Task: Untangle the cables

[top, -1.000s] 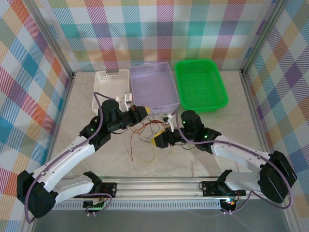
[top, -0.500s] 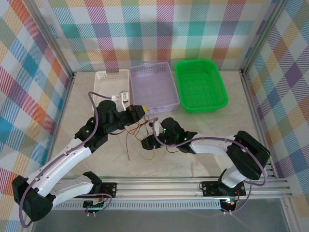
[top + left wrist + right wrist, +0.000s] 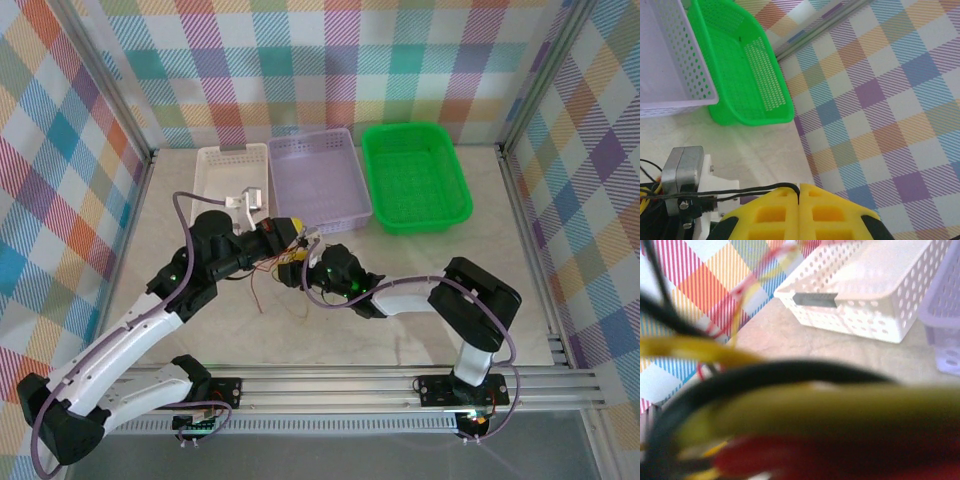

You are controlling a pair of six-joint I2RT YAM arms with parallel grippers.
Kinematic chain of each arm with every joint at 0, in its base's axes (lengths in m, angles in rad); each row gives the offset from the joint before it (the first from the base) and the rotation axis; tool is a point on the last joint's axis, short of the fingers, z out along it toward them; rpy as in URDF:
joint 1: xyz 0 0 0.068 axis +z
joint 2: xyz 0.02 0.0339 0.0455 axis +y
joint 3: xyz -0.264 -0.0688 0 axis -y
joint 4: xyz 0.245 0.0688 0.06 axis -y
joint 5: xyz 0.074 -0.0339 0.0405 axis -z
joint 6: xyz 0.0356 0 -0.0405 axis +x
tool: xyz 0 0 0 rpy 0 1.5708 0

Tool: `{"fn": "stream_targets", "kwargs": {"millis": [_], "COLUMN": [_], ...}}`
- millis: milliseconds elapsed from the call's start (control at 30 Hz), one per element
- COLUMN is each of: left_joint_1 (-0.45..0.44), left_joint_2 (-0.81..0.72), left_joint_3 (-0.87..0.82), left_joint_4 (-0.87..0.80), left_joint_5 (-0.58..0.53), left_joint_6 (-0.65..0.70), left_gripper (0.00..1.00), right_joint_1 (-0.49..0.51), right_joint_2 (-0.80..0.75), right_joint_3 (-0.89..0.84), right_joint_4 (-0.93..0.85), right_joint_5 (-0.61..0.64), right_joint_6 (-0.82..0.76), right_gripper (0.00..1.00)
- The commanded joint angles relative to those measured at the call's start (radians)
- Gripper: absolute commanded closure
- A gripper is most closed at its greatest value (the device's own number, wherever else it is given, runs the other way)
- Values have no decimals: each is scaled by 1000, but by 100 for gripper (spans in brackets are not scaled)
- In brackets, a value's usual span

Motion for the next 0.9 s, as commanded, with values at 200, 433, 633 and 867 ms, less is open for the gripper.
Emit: {"fn": "stream_targets", "kwargs": {"millis": [200,433,633,867], "left_joint_1": [-23,-25,-25,-22], "left_joint_2": [-69,-96,-147,-204], "left_joint_3": [-19,-22,-10,54], "left_joint_4": [85,61,-19,-241], "left_joint_5": [-37,-73,-128,-285], "left_joint_6": [-39,-39,-3,90], "left_gripper": [100,100,100,100], "right_joint_1": [13,32,30,-2], "right_joint_2": [1,-49,-162,-350], "right_joint_3": [14,-7,-96,-193], "right_joint_4": [180,140,64,-162], "right_joint_5": [27,94,168,207], "right_joint_6": [14,-21,-38,-42], "right_gripper": [59,85,100,100]}}
